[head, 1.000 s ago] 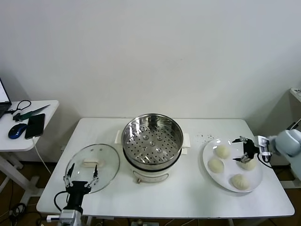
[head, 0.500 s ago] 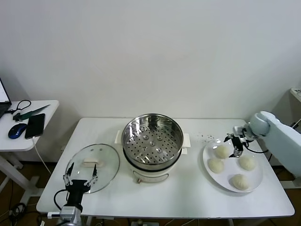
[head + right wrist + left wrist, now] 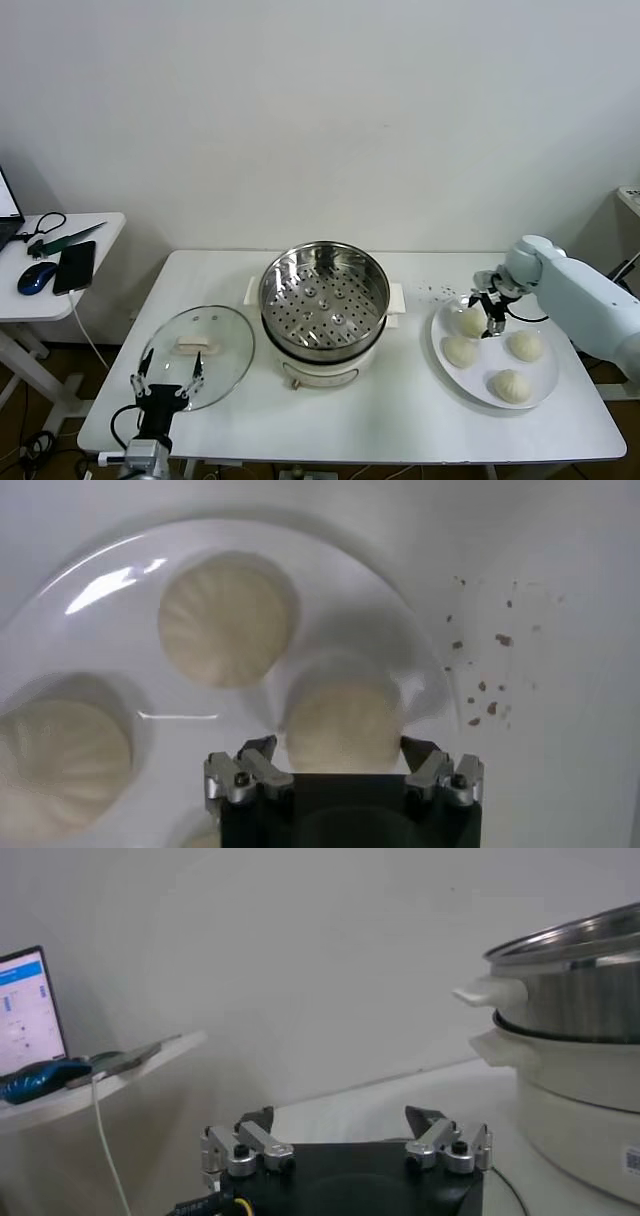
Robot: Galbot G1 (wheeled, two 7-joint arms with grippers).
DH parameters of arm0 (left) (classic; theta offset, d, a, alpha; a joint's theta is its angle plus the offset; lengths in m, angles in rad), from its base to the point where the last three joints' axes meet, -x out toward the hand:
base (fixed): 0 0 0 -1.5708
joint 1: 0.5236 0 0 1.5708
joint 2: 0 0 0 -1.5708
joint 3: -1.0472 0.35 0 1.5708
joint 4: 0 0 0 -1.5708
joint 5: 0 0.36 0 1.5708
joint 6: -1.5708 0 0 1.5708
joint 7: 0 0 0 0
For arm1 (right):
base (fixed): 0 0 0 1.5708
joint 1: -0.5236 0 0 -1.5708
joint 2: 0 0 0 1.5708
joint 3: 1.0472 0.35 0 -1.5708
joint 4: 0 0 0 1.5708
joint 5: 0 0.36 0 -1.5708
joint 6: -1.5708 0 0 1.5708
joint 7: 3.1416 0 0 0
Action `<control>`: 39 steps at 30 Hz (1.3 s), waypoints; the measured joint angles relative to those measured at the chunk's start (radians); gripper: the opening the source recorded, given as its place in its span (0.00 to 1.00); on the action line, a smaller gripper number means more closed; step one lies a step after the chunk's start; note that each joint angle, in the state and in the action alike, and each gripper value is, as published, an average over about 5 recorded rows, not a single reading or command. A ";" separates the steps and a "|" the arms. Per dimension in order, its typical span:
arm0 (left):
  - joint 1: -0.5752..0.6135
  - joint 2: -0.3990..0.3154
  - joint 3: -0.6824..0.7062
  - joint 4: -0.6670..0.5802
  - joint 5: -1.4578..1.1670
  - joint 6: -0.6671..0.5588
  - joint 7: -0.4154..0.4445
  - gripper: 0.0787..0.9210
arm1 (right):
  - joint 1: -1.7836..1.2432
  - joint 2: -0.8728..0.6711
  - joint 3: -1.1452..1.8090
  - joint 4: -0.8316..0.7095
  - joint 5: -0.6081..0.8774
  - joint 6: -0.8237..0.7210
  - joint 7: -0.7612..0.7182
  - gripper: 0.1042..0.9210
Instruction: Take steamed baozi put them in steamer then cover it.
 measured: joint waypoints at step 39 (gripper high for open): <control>0.032 -0.001 0.002 -0.010 -0.001 -0.005 0.000 0.88 | 0.556 0.127 -0.383 0.241 0.116 0.300 -0.049 0.72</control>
